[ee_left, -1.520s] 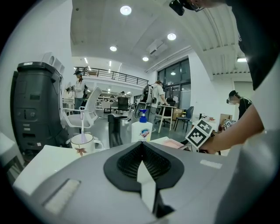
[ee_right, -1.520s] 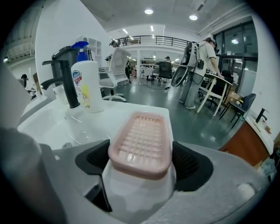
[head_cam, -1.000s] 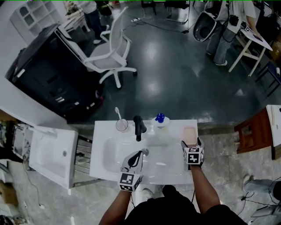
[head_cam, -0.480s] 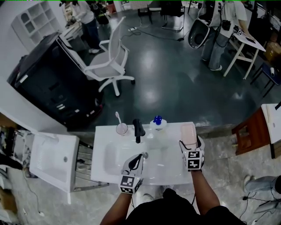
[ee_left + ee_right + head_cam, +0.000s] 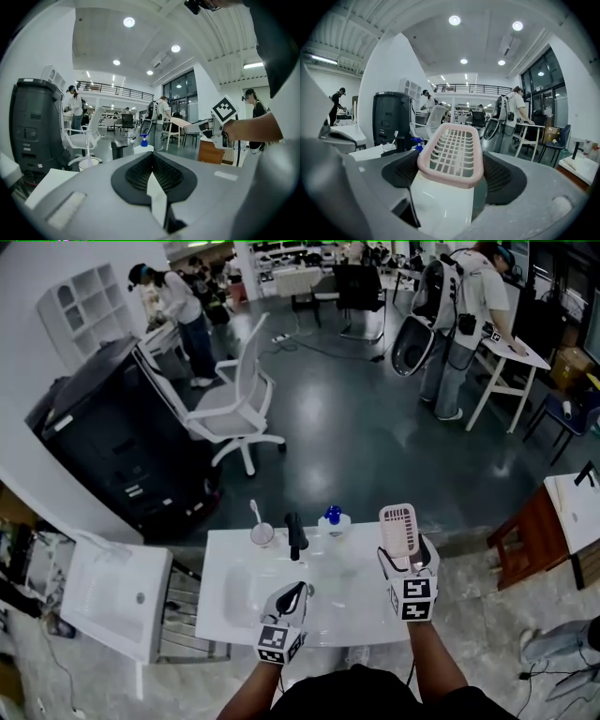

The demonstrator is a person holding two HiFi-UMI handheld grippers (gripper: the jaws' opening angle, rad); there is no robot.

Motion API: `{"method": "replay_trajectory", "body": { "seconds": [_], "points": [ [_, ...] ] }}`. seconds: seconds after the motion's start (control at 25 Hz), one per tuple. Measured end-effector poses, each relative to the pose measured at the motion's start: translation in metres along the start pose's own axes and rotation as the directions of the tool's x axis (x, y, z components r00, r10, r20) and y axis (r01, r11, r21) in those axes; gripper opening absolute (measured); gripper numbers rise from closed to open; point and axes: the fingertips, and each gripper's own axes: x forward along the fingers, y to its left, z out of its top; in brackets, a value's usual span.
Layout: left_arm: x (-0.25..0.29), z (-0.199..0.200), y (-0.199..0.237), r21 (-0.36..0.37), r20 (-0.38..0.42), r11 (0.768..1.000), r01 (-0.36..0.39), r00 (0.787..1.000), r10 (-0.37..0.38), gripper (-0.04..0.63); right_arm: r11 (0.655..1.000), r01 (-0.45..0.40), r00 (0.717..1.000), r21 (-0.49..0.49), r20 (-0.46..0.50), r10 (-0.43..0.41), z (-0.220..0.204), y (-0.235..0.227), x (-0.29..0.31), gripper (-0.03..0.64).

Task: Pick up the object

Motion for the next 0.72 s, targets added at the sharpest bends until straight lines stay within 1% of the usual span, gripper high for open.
{"method": "replay_trajectory", "body": {
  "seconds": [0.16, 0.24, 0.36, 0.52, 0.64, 0.72],
  "points": [
    [-0.003, 0.004, -0.001, 0.012, 0.025, 1.0, 0.012, 1.0, -0.012, 0.017, 1.0, 0.008, 0.998, -0.014, 0.057, -0.007, 0.019, 0.007, -0.012, 0.422],
    [-0.005, 0.003, -0.001, 0.012, 0.017, 1.0, 0.019, 1.0, -0.019, 0.017, 1.0, 0.011, 0.997, -0.018, 0.071, -0.01, 0.022, 0.01, -0.015, 0.422],
    [-0.008, 0.004, -0.001, 0.004, -0.005, 1.0, 0.027, 1.0, -0.027, 0.017, 1.0, 0.015, 0.997, -0.022, 0.081, -0.014, 0.025, 0.013, -0.019, 0.423],
    [-0.011, 0.007, 0.003, 0.006, 0.029, 1.0, 0.019, 0.999, -0.019, 0.017, 1.0, 0.022, 0.996, -0.022, 0.082, -0.02, 0.024, 0.017, -0.022, 0.422],
    [-0.015, 0.011, 0.003, 0.006, 0.018, 1.0, 0.016, 1.0, -0.016, 0.017, 0.999, 0.03, 0.996, -0.021, 0.084, -0.028, 0.024, 0.02, -0.025, 0.423],
    [-0.015, 0.005, 0.003, 0.001, 0.023, 1.0, 0.024, 0.999, -0.024, 0.017, 0.999, 0.032, 0.996, -0.02, 0.086, -0.031, 0.024, 0.021, -0.027, 0.423]
  ]
}}
